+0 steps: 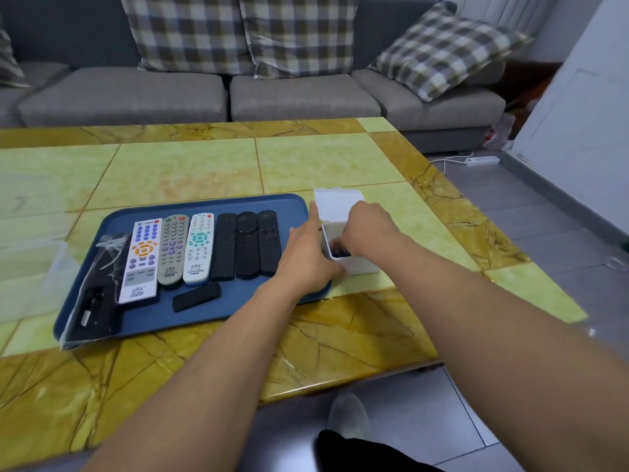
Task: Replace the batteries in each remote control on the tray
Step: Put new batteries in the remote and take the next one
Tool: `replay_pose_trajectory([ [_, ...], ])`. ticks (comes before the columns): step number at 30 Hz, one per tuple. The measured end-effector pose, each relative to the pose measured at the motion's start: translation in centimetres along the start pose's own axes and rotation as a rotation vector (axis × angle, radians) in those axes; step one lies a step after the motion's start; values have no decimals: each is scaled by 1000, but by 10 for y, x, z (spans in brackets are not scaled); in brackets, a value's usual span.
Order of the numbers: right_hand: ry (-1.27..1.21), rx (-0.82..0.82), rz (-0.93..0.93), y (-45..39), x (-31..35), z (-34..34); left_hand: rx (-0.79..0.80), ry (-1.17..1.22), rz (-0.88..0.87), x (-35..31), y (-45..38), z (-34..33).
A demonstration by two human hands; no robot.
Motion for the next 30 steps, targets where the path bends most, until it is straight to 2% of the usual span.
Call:
replay_pose_trajectory([
  [5,-38,42,-46,2,8,-7,29,-7,-28,4,19,-5],
  [9,-16,40,-51,7,11,-7,-38,-29,-45,12,34,1],
  [11,8,25,-47,11,13,-7,-146,5,-58,13,40,13],
  [15,-38,-131,6,26,23,15,-461,51,-52,26,59,54],
  [17,-199,-238,77,36,36,24,-605,-8,24,43,69,77],
  [19,-563,-248,132,53,59,22,-666,-78,117,61,79,98],
  [20,-812,-174,141,63,73,14,-673,-129,157,72,85,108],
  [22,-1269,88,89,88,107,-7,-674,-253,246,93,99,124],
  [24,-1541,338,-44,109,134,-32,-658,-338,350,113,115,137],
  [27,-1731,574,-247,125,148,-64,-581,-484,479,135,131,149],
  [30,-1785,618,-328,129,150,-75,-542,-556,539,143,138,158],
])
Point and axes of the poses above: each hand's wrist, its own y-axis away from the middle knuckle, its own z-axis out of the back of the hand, x = y × z, the point moved 1 cm from there along -y, towards the middle knuckle, and after that the axes turned 3 degrees about -y, right-handed, at the moved point
